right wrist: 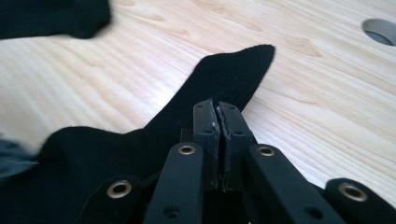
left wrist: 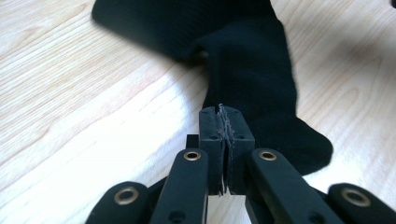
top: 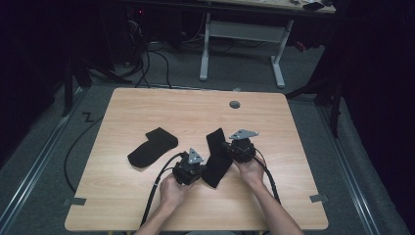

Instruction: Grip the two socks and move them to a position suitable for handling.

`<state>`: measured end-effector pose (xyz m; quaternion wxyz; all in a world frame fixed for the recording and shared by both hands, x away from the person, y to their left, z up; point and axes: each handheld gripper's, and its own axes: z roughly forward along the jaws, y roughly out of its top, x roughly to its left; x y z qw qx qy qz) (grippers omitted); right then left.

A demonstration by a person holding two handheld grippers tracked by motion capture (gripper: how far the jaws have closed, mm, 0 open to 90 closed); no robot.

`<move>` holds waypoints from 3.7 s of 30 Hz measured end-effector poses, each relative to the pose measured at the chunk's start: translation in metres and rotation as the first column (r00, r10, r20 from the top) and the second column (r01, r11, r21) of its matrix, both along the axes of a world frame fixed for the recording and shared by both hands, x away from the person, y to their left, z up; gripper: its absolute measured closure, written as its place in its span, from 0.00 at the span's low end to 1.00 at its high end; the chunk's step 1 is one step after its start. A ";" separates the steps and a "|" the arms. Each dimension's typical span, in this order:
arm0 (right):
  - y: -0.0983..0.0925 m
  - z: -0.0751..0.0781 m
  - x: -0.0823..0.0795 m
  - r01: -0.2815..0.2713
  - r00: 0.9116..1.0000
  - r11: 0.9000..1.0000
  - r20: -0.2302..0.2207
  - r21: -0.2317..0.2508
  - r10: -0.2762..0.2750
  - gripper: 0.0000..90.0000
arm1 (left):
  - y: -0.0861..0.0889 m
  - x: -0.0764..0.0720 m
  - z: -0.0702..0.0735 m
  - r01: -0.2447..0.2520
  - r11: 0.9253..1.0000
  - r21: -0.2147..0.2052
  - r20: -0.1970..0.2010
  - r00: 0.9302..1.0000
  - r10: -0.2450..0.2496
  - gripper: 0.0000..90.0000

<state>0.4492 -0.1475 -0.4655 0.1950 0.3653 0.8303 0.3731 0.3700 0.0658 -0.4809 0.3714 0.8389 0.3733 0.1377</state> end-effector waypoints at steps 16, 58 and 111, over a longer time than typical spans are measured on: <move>0.008 -0.015 -0.003 -0.025 0.999 0.997 -0.049 -0.075 0.021 0.80 | 0.014 -0.021 -0.002 0.011 1.000 -0.001 0.050 0.999 -0.010 0.66; 0.002 -0.034 -0.002 -0.031 0.998 0.998 -0.048 -0.050 0.029 0.92 | -0.009 -0.003 -0.007 0.036 0.998 0.046 0.090 0.995 -0.040 0.94; 0.005 -0.032 -0.002 -0.052 0.998 0.996 -0.044 -0.074 0.049 0.96 | -0.011 0.007 0.021 0.074 0.997 0.033 0.029 0.997 -0.075 0.99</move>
